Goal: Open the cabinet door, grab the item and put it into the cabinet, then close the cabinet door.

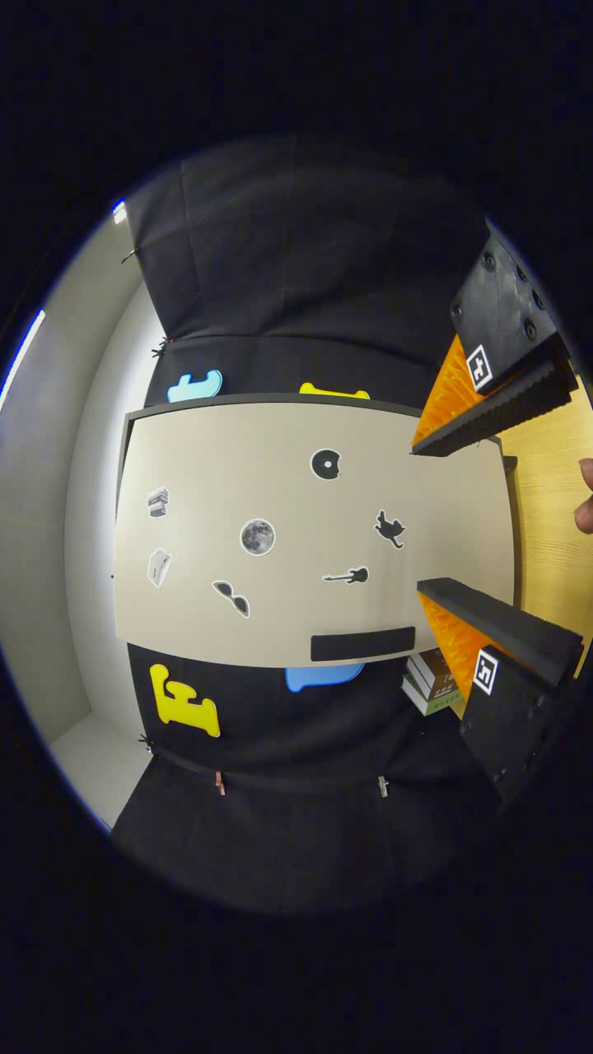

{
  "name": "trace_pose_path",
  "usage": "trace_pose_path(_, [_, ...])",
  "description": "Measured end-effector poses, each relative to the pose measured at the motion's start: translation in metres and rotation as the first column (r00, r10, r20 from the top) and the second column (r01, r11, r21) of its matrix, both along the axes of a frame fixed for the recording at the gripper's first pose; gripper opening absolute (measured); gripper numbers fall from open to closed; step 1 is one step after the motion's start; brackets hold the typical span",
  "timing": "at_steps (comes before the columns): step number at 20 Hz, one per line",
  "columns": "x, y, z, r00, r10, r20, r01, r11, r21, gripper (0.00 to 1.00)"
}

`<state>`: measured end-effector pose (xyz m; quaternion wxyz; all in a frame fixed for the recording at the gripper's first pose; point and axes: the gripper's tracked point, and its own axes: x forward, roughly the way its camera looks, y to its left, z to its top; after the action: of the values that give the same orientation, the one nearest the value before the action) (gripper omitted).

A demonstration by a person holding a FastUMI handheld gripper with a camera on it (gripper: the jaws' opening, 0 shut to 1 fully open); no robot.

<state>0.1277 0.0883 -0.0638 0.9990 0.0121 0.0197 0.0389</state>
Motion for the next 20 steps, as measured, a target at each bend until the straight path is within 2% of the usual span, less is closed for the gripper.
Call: trace_pose_path(20, [-0.0050, 0.0026, -0.0001, 1.000, -0.004, -0.001, 0.004, 1.000, 0.014, 0.97])
